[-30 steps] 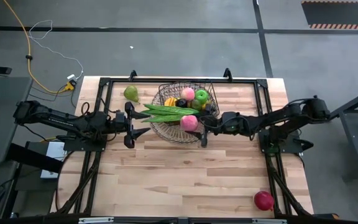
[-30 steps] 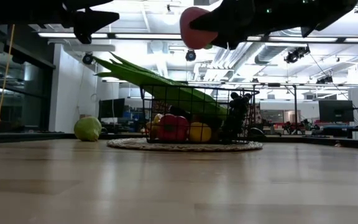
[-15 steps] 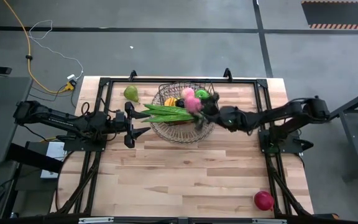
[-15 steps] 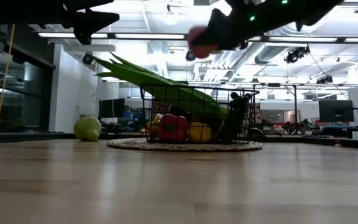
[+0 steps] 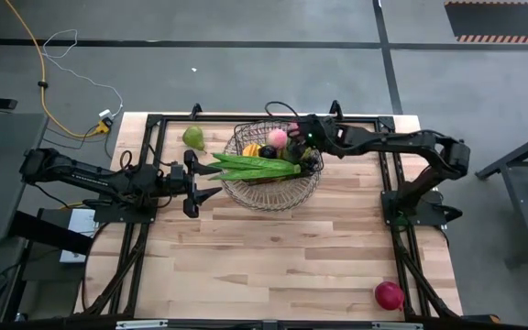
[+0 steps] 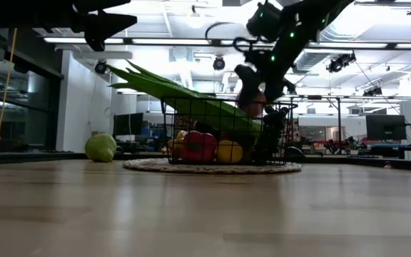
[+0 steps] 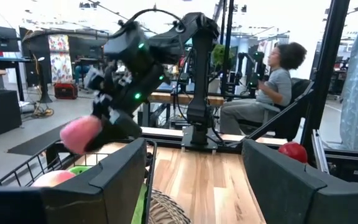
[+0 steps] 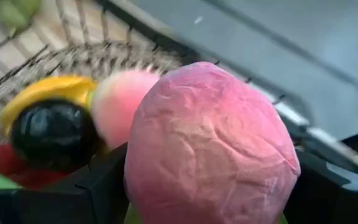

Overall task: Build produce basket
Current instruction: Put the peach into the wire basket

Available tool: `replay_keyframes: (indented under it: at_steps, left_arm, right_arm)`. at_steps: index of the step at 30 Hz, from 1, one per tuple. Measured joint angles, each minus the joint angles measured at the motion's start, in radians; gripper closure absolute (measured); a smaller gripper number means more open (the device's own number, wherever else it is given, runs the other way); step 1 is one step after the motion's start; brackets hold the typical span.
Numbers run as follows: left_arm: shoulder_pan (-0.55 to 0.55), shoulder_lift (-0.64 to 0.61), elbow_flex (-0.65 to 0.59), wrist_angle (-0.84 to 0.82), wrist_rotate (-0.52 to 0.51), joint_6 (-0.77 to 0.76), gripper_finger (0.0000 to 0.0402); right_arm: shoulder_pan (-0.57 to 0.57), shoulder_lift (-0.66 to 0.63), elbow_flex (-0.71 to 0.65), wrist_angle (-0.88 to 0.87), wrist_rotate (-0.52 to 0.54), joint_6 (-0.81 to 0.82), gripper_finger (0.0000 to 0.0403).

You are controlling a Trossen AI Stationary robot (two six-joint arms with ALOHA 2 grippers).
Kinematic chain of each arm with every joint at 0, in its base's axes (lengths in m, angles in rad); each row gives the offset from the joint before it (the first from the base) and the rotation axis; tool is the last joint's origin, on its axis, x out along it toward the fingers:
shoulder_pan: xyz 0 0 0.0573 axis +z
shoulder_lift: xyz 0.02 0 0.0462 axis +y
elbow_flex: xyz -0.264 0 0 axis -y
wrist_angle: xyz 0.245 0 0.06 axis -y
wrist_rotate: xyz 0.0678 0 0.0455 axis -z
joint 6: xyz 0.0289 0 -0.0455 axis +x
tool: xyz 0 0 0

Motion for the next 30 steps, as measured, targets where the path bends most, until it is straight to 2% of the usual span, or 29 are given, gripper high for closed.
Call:
replay_keyframes:
  at_steps: [4,21,24,28,30]
  left_arm:
    - [0.000,0.000,0.000,0.000,-0.002,0.000,0.0147]
    - [0.000,0.000,0.000,0.000,-0.023,0.007,0.0147]
    - [0.000,0.000,0.000,0.000,-0.023,0.007,0.0147]
    - [0.000,0.000,0.000,0.000,-0.023,0.007,0.0147]
    - [0.000,0.000,0.000,0.000,-0.023,0.007,0.0147]
  right_arm:
    - [-0.028,0.042,0.000,0.015,-0.097,-0.017,0.0092]
    - [-0.036,0.052,0.001,-0.011,-0.071,-0.106,0.0088]
    - [-0.036,0.052,0.001,-0.009,-0.072,-0.106,0.0070]
    - [-0.036,0.052,0.001,-0.009,-0.073,-0.096,0.0020]
    - [-0.036,0.052,0.001,-0.001,-0.051,-0.078,0.0008]
